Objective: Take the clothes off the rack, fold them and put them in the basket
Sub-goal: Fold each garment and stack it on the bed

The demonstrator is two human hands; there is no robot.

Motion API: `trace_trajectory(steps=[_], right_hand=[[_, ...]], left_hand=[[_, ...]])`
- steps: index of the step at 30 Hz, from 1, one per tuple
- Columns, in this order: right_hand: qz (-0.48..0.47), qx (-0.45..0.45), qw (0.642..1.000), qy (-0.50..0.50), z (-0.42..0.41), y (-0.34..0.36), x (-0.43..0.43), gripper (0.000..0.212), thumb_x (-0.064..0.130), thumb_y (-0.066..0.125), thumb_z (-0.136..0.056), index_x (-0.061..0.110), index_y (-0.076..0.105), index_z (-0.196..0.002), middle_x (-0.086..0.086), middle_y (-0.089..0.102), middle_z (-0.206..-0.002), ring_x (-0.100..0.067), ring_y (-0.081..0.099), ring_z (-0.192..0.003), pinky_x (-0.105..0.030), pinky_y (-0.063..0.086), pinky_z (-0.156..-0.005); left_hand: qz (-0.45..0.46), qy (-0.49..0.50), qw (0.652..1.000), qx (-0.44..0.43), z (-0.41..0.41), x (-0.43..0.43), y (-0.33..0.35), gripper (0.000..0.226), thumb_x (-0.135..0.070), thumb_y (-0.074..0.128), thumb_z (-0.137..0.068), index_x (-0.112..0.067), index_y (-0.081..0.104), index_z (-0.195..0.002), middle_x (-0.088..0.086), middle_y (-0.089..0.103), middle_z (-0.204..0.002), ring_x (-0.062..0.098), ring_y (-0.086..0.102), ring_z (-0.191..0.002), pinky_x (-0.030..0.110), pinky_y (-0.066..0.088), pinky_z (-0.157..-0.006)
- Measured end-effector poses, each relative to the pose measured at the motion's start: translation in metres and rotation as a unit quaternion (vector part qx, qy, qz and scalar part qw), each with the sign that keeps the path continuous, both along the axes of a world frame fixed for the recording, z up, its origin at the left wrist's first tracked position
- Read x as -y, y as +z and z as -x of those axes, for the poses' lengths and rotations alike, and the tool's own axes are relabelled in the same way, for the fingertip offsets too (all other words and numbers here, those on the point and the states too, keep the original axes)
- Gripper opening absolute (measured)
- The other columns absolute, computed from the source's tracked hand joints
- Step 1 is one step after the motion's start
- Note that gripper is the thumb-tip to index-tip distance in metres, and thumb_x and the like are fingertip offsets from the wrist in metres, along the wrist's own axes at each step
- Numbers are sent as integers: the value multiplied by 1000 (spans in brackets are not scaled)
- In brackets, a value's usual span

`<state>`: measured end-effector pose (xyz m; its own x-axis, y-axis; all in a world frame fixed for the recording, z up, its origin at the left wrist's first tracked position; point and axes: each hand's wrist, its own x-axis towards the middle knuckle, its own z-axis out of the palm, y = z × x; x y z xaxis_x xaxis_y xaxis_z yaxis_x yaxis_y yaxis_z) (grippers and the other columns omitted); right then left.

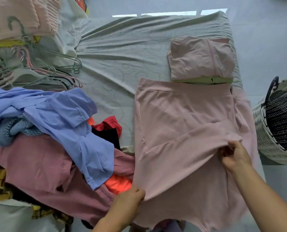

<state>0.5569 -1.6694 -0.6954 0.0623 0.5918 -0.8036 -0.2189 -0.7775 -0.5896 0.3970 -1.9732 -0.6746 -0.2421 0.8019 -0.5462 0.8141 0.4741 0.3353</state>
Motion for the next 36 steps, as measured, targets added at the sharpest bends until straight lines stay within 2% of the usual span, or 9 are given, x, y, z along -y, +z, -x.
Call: trace_trajectory(steps=[2,5,13,20,23,28,31,34,36], right_hand=[[25,25,999,24,-6,-2,1,20,16,48,-87,24,45,-69,5,40,-56,-4,34,-35,-9,22,-33],[47,40,996,59,-9,-3,-1,22,29,52,-92,25,47,-71,8,42,-37,-4,34,-30,-9,22,-33],[-10,-14,993,117,-2,13,-3,14,26,50,-93,19,61,-89,7,62,-51,-3,54,-42,-10,43,-40],[-49,-112,987,102,-20,35,-7,33,13,42,-94,22,63,-71,10,49,-49,-1,42,-36,-9,32,-34],[-46,-106,991,66,-36,49,-8,30,11,38,-94,20,47,-67,11,31,-35,-3,28,-27,-9,24,-29],[-63,-241,962,112,-64,63,-11,16,21,68,-57,15,53,-57,5,37,-37,-3,36,-34,-12,31,-37],[-156,-97,975,127,-78,73,-2,35,17,30,-94,0,61,-95,-11,50,-70,-17,47,-68,-25,43,-72],[-113,-216,964,104,-69,92,-4,17,20,62,-60,20,54,-45,9,37,-39,-1,34,-35,-10,29,-38],[-152,-233,957,78,-60,118,5,27,20,51,-58,20,43,-32,12,32,-32,0,31,-28,-6,20,-32]], left_hand=[[98,13,991,87,12,-16,3,10,-24,49,-89,-21,54,-97,2,58,-104,24,57,-97,26,30,-65],[22,178,972,150,49,-60,-11,23,-30,54,-91,-22,46,-71,0,57,-81,22,55,-85,27,32,-64],[-7,377,925,-40,155,-200,-52,48,-44,54,-89,-4,47,-116,15,54,-119,35,54,-107,36,39,-76],[-174,429,885,-50,139,-216,-32,30,-22,47,-82,-9,55,-108,12,61,-94,33,58,-90,32,37,-68],[-257,327,906,79,107,-236,-24,43,-23,46,-79,-7,56,-117,21,59,-101,34,58,-91,33,42,-74],[-71,159,977,122,42,-230,-51,69,-27,52,-93,-4,16,-147,19,25,-150,29,25,-138,28,17,-111],[-198,172,962,73,15,-177,-43,70,-49,37,-90,-4,30,-143,15,33,-148,27,31,-137,27,16,-113],[-246,154,957,19,-19,-109,-43,73,-70,30,-86,-12,44,-128,12,51,-129,29,48,-120,30,27,-103],[-214,105,971,-5,-44,-69,-41,82,-79,43,-69,-18,44,-124,7,45,-131,22,41,-120,30,24,-103]])
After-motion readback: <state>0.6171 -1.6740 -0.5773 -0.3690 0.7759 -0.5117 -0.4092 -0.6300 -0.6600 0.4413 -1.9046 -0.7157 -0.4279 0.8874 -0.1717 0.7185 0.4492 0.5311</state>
